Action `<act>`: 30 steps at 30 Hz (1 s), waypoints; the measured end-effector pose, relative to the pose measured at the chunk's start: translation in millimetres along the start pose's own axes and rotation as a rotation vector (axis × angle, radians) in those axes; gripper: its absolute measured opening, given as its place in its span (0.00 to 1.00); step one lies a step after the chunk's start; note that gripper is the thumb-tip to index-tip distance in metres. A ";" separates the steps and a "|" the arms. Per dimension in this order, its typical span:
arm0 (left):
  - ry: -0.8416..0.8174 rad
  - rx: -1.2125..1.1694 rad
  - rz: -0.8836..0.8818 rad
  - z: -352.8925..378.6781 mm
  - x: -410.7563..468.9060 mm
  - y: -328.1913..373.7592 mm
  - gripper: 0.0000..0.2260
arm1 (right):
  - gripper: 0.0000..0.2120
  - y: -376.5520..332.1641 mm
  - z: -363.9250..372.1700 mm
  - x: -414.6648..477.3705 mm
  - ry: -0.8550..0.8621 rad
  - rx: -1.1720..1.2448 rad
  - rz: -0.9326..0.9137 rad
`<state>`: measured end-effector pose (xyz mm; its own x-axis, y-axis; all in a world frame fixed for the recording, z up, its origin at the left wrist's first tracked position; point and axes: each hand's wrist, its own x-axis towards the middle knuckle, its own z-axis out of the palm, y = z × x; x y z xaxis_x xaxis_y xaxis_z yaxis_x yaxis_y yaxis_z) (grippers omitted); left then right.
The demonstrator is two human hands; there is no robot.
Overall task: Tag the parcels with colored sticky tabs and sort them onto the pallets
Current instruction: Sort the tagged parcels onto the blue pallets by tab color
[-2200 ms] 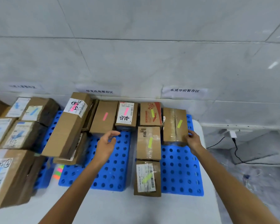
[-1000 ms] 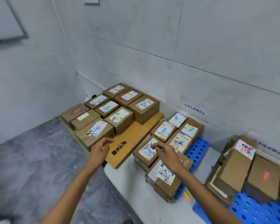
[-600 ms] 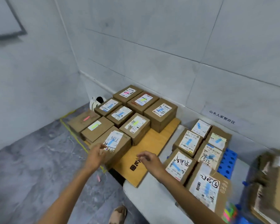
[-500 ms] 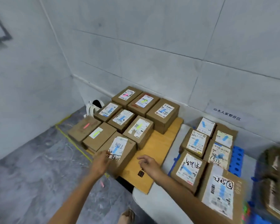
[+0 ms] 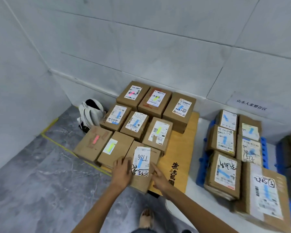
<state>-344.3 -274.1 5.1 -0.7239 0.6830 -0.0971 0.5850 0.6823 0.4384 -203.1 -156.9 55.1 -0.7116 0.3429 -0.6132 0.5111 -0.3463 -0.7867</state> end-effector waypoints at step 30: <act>-0.058 -0.870 0.223 -35.8 89.0 297.5 0.12 | 0.17 -74.3 -230.6 -76.2 0.704 -0.164 -0.522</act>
<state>-247.8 -19.7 158.9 -0.5932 0.8042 0.0366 0.2087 0.1097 0.9718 -75.7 44.0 143.8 -0.4397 0.8975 -0.0326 0.3055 0.1153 -0.9452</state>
